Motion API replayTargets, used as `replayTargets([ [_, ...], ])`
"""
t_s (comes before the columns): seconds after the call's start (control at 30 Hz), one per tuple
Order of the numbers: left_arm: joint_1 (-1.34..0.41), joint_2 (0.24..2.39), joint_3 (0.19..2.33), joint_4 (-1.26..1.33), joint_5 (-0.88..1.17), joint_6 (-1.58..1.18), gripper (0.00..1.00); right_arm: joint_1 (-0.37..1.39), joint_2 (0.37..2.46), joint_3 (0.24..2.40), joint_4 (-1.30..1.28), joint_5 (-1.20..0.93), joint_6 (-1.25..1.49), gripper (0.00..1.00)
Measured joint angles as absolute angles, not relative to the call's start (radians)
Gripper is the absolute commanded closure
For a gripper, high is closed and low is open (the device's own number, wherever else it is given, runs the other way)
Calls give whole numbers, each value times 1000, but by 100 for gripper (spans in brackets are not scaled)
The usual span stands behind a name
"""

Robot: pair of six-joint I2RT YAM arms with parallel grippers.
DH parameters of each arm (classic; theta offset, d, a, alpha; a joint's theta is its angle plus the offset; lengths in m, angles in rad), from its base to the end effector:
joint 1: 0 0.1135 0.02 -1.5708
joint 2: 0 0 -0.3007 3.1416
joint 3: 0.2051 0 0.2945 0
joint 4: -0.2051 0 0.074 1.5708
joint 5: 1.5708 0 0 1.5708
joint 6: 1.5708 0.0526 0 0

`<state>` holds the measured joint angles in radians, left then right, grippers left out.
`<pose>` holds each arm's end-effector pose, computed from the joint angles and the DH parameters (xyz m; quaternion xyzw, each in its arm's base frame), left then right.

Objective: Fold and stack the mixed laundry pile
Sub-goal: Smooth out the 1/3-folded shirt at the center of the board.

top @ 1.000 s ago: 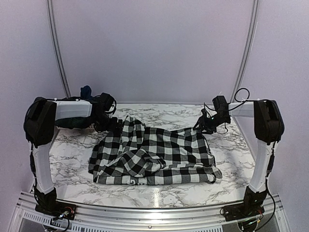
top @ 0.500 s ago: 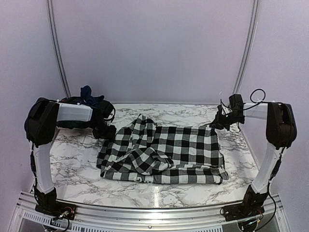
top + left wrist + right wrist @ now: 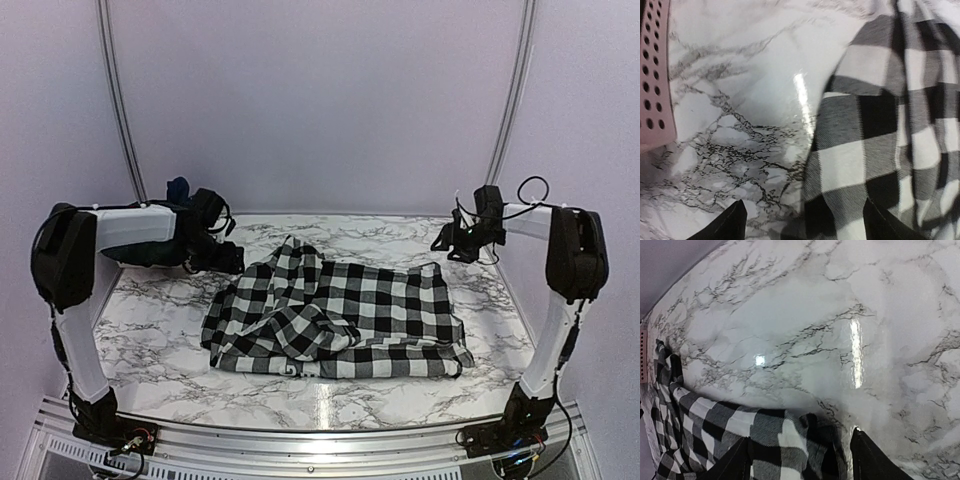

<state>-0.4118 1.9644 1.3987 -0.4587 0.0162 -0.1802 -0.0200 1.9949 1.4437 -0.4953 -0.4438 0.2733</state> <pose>0.4365 -0.1916 0.1791 0.1134 0.9562 -0.0862 0.2558 0.4820 0.0129 0.1825 0.0813 0.9404 0.2428 0.2239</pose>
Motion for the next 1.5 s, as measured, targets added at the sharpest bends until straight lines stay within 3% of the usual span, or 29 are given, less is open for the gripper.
replayTargets([
  [0.17, -442, 1709, 1346, -445, 117, -119, 5, 7, 1768, 1404, -554, -446, 209, 38],
  [0.33, -625, 1565, 1311, -437, 245, -91, 6, 104, 1545, 1228, -598, -519, 182, 40],
  [0.6, -914, 1726, 1311, -430, 296, -198, 7, 141, 1390, 924, -757, -560, 147, 39],
  [0.97, -974, 1967, 1419, -436, 287, -334, 7, 166, 1376, 891, -873, -446, 166, 36],
  [1.07, -974, 1998, 1473, -429, 287, -350, 13, 166, 1356, 870, -878, -436, 210, 36],
  [1.5, -959, 2060, 1533, -392, 279, -405, 69, 167, 1309, 681, -802, -492, 351, 35],
])
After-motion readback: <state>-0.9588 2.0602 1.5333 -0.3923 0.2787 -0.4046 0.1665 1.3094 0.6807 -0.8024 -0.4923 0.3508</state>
